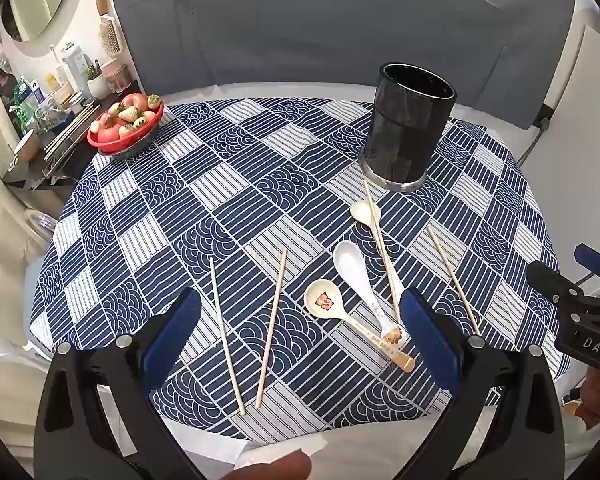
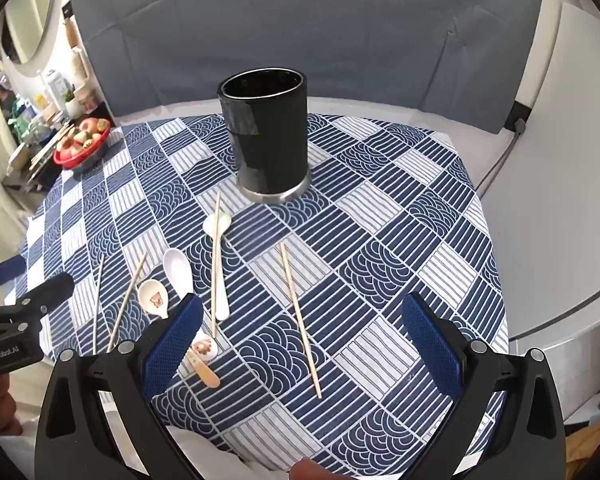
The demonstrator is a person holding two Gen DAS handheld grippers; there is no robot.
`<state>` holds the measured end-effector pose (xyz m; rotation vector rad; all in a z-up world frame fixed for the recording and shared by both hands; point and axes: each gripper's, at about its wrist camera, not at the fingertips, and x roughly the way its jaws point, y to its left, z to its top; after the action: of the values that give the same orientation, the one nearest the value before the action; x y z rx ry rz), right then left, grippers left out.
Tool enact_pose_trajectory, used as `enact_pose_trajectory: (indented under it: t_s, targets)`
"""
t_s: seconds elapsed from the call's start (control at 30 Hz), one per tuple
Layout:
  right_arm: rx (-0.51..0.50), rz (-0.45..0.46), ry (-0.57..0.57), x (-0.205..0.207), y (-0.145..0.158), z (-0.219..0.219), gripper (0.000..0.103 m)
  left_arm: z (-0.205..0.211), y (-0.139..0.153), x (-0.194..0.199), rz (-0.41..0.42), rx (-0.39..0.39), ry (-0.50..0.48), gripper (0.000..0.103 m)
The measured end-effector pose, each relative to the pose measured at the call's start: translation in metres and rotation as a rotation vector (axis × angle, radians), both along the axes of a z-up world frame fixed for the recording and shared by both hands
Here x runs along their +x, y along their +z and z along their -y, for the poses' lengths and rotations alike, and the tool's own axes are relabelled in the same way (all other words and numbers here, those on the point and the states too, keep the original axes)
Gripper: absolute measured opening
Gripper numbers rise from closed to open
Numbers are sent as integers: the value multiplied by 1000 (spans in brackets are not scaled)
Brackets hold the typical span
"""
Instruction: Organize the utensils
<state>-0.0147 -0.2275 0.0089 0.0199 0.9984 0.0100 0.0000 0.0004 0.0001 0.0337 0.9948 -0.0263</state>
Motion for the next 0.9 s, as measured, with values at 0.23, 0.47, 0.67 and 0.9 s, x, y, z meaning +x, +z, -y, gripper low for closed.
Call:
enact_pose_trajectory:
  t_s: [0.23,0.47,0.67,0.9]
  targets:
    - [4,12,-2,1,0,1,95,1,-2,-3,1,8,-1,97]
    - [9,1,-3,1,-1,2,95,-3,-2,0,-6,8,13,97]
    - [6,7,0,1,1,1,95,-4,-1,1,-6,7,16,97]
    - [0,8,8,2,2,2,95,-2,-1,2,-10,6,14,97]
